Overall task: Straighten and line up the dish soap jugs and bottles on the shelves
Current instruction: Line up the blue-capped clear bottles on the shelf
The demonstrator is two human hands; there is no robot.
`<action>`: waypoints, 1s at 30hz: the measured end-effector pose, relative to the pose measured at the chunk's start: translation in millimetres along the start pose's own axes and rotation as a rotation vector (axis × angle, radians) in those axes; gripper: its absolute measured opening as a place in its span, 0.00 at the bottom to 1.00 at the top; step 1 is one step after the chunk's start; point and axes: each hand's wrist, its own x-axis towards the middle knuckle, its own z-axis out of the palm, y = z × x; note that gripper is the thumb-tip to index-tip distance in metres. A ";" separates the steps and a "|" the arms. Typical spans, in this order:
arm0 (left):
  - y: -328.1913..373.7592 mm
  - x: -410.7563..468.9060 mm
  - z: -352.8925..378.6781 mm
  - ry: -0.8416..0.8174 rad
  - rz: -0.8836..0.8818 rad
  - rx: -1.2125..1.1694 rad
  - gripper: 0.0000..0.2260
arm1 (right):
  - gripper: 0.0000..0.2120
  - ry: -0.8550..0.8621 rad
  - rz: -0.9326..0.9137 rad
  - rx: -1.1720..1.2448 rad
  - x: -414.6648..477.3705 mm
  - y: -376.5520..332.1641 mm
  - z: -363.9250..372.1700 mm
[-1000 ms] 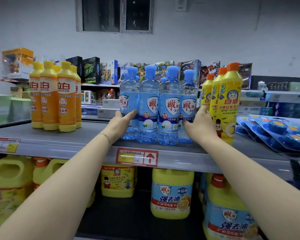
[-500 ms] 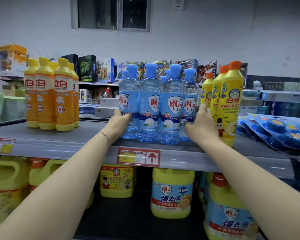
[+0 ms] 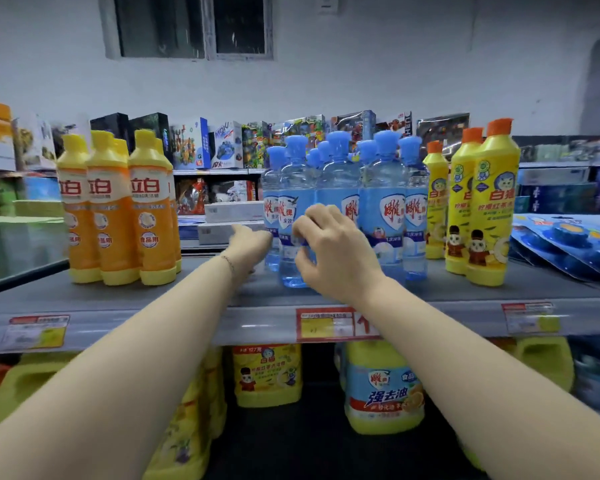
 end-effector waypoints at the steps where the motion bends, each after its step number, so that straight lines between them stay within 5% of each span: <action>1: 1.6 6.6 -3.4 -0.010 -0.005 -0.014 0.28 | 0.08 -0.003 -0.017 -0.024 4.8 -4.8 5.3; 10: 8.6 29.9 1.5 -0.283 0.067 0.024 0.28 | 0.10 -0.073 -0.012 -0.151 24.3 -9.1 33.9; 24: 1.8 48.6 3.5 -0.559 0.122 -0.040 0.27 | 0.09 -0.053 0.049 0.040 12.5 -7.8 39.4; 30: 14.7 53.6 -1.0 -0.299 -0.007 -0.083 0.13 | 0.08 -0.021 0.040 0.049 11.6 -6.6 41.6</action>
